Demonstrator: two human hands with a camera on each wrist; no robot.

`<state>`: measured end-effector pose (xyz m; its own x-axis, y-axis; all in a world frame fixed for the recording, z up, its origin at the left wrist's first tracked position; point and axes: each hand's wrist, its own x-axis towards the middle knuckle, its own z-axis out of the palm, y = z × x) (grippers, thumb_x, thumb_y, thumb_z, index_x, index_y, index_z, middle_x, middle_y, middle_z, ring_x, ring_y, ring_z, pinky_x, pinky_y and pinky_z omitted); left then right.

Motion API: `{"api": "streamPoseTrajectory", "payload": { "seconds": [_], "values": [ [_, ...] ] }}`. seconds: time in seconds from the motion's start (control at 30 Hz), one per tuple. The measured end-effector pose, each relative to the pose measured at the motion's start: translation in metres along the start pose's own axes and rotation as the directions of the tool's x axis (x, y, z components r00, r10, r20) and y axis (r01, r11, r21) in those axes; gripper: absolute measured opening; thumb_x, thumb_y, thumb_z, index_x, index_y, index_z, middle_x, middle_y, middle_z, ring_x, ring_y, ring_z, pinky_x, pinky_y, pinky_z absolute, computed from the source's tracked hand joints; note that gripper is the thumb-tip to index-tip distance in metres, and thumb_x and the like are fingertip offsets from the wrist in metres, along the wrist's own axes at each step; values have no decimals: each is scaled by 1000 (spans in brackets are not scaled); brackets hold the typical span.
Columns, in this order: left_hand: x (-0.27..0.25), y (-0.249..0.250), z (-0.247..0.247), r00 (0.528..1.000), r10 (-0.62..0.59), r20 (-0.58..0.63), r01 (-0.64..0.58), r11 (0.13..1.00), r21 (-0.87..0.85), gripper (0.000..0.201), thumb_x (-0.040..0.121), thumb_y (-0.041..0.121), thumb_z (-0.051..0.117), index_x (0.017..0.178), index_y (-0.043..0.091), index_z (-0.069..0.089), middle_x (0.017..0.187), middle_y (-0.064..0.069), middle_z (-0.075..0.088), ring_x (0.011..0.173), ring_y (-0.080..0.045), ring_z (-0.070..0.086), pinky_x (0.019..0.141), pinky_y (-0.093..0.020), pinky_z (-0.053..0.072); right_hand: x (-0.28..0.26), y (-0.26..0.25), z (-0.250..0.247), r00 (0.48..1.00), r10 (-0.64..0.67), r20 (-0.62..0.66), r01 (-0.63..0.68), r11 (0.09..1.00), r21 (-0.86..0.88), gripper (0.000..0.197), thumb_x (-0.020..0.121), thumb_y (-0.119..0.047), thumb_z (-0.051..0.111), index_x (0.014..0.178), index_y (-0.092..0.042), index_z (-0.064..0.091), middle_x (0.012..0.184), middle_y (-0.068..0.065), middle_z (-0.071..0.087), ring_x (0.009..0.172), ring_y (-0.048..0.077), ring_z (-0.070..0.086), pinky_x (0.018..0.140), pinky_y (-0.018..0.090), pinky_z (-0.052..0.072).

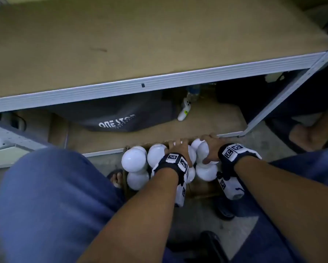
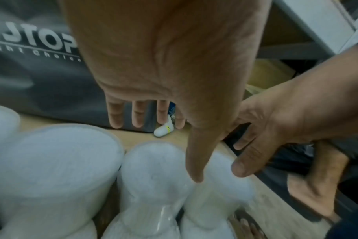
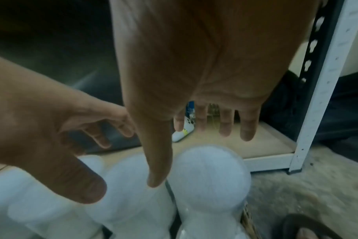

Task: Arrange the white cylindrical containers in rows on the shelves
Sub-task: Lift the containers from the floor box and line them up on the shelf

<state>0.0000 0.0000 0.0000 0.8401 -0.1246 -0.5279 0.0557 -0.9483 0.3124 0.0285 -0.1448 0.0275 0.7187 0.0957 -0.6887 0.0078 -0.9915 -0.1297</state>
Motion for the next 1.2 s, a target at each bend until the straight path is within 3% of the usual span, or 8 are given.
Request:
{"api": "streamPoseTrajectory", "payload": {
  "seconds": [0.13, 0.3, 0.6, 0.73, 0.9, 0.97, 1.03, 1.2],
  "values": [
    [11, 1, 10, 999, 21, 24, -24, 992, 124, 93, 62, 37, 83, 139, 24, 32, 144, -4, 31, 133, -31, 32, 102, -46, 37, 26, 5, 22, 999, 10, 41, -8, 999, -48, 121, 45, -52, 84, 145, -29, 20, 148, 5, 20, 137, 32, 28, 110, 45, 37],
    [19, 1, 23, 999, 36, 28, -40, 985, 165, 91, 65, 30, 79, 140, 25, 29, 144, -4, 28, 131, -31, 33, 103, -45, 39, 28, 11, 28, 998, 45, -53, -49, 996, -75, 95, 61, -35, 83, 139, -34, 30, 146, 2, 19, 127, 37, 30, 103, 47, 36],
    [16, 10, 8, 998, 2, 70, -9, 995, 102, 89, 61, 30, 82, 134, 24, 33, 141, -4, 30, 131, -32, 30, 99, -48, 41, 19, 6, 14, 999, 46, 18, -46, 999, -10, 98, 55, -30, 87, 134, -33, 30, 138, 3, 18, 122, 38, 37, 97, 45, 48],
    [1, 21, -20, 999, -10, 42, 9, 999, 39, 82, 60, 26, 82, 129, 23, 37, 133, -4, 33, 126, -32, 33, 92, -49, 46, 2, 1, -14, 1000, -3, -8, 3, 1000, -12, 91, 47, -33, 87, 122, -35, 34, 130, 2, 30, 121, 37, 37, 92, 47, 50],
    [-28, 28, -68, 998, 63, -11, -63, 998, 7, 78, 55, 35, 82, 120, 28, 40, 128, -1, 33, 122, -30, 34, 92, -48, 47, -47, -6, -57, 994, -48, -100, 47, 999, -13, 88, 58, -28, 84, 131, -31, 35, 136, 5, 26, 123, 41, 34, 93, 48, 48],
    [-43, 31, -88, 993, 105, -49, -104, 994, 21, 84, 53, 39, 83, 124, 27, 41, 128, -3, 33, 121, -31, 33, 96, -47, 45, -71, -10, -73, 988, -66, -141, 64, 998, -22, 84, 65, -27, 81, 136, -27, 35, 140, 5, 24, 130, 44, 28, 100, 50, 43],
    [-61, 35, -110, 988, 125, -89, -124, 992, 21, 92, 57, 39, 84, 134, 24, 38, 129, -6, 32, 120, -34, 32, 99, -48, 44, -95, -14, -89, 979, -83, -184, 78, 996, -30, 80, 63, -30, 82, 131, -29, 38, 135, 6, 26, 126, 44, 32, 98, 52, 44],
    [-108, 44, -165, 960, 192, -201, -190, 981, 30, 87, 59, 37, 82, 134, 25, 41, 127, -4, 36, 120, -31, 35, 94, -48, 48, -149, -23, -122, 942, -115, -315, 116, 993, -15, 85, 60, -37, 83, 133, -36, 37, 131, 3, 28, 118, 37, 37, 94, 48, 44]
  ]
}}
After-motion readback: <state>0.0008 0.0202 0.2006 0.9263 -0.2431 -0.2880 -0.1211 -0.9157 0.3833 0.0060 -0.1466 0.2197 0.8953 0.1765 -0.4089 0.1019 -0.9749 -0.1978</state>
